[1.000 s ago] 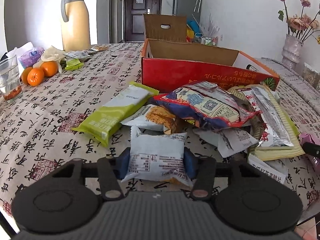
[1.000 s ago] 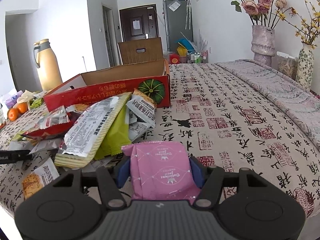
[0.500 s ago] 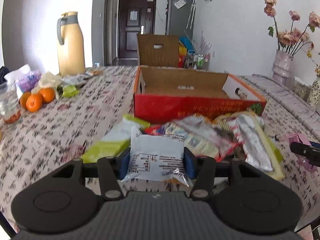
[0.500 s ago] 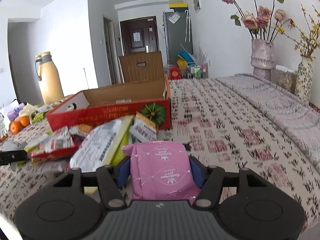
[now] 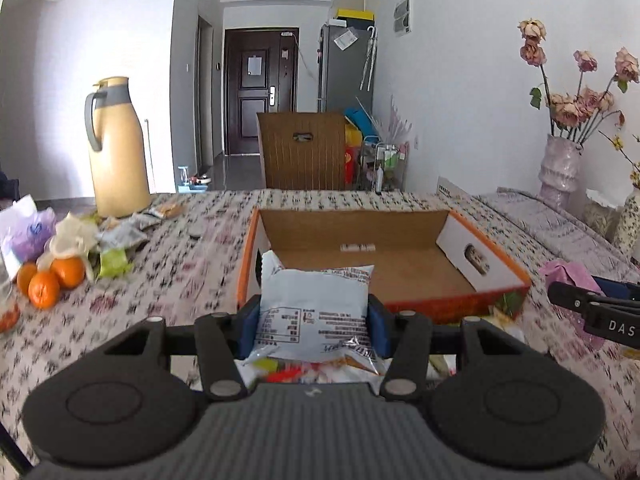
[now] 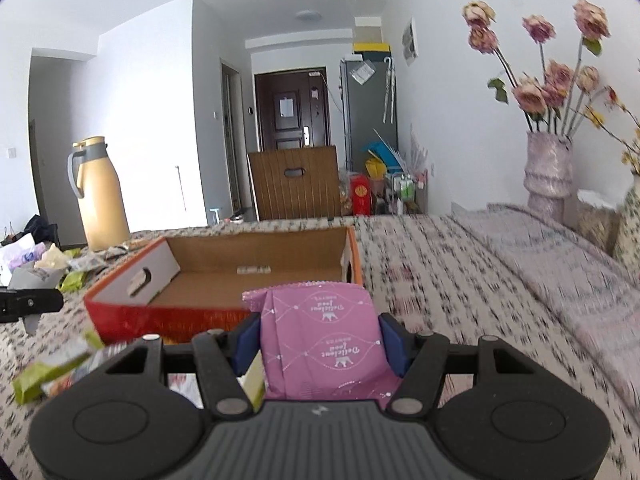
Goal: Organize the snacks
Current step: 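Carry both packets into the cardboard box and open both tools, then move both tools back over the snack pile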
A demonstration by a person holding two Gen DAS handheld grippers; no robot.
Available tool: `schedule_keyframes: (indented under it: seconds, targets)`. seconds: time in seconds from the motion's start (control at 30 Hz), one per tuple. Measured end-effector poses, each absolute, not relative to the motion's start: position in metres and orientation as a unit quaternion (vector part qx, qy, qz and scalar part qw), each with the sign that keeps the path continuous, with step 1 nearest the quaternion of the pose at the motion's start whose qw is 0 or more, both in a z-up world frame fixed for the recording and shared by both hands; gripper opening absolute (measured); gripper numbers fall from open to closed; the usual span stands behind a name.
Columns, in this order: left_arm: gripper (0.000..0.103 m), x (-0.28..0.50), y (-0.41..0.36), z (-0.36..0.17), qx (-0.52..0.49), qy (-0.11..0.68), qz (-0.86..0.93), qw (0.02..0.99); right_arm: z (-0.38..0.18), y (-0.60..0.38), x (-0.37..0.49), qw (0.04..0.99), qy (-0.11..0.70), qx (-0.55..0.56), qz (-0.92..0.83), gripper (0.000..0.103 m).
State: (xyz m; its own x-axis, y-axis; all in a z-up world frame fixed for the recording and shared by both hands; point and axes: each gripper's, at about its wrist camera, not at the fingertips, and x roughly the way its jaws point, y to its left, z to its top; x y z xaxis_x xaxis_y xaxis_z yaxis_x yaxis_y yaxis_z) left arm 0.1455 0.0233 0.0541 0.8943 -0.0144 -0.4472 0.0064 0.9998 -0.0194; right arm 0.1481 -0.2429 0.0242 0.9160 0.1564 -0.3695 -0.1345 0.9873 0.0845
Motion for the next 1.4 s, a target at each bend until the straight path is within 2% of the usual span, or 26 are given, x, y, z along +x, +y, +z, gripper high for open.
schedule_keyframes:
  seconds: [0.37, 0.63, 0.93, 1.03, 1.1, 1.17, 1.2, 1.23, 1.3, 1.4]
  targets:
    - [0.054, 0.216, 0.014, 0.068, -0.013, 0.238, -0.019, 0.971, 0.039, -0.218, 0.233, 0.972, 0.209, 0.015, 0.101, 0.062]
    - [0.054, 0.264, 0.014, 0.052, -0.023, 0.264, -0.012, 0.964, 0.032, -0.196, 0.29, 0.963, 0.248, 0.013, 0.1, 0.062]
    - [0.055, 0.288, 0.029, 0.022, -0.04, 0.303, 0.001, 0.952, 0.01, -0.198, 0.305, 0.953, 0.282, 0.025, 0.106, 0.062]
    - [0.063, 0.288, 0.029, 0.018, -0.04, 0.306, -0.003, 0.951, 0.005, -0.198, 0.307, 0.95, 0.29, 0.024, 0.11, 0.062]
    - [0.076, 0.286, 0.029, 0.019, -0.039, 0.301, -0.004, 0.953, 0.002, -0.199, 0.307, 0.949, 0.295, 0.027, 0.111, 0.062]
    - [0.077, 0.282, 0.029, 0.021, -0.04, 0.294, -0.007, 0.955, 0.003, -0.201, 0.305, 0.95, 0.291, 0.026, 0.108, 0.062]
    - [0.083, 0.28, 0.028, 0.023, -0.041, 0.29, -0.009, 0.956, 0.004, -0.201, 0.304, 0.951, 0.288, 0.026, 0.107, 0.066]
    - [0.086, 0.279, 0.028, 0.024, -0.041, 0.287, -0.008, 0.957, 0.005, -0.202, 0.302, 0.953, 0.283, 0.029, 0.106, 0.076]
    - [0.1, 0.276, 0.027, 0.027, -0.04, 0.278, -0.002, 0.96, 0.008, -0.206, 0.298, 0.957, 0.271, 0.034, 0.102, 0.09]
    - [0.103, 0.271, 0.027, 0.031, -0.041, 0.267, -0.001, 0.963, 0.012, -0.211, 0.293, 0.96, 0.258, 0.045, 0.1, 0.098]
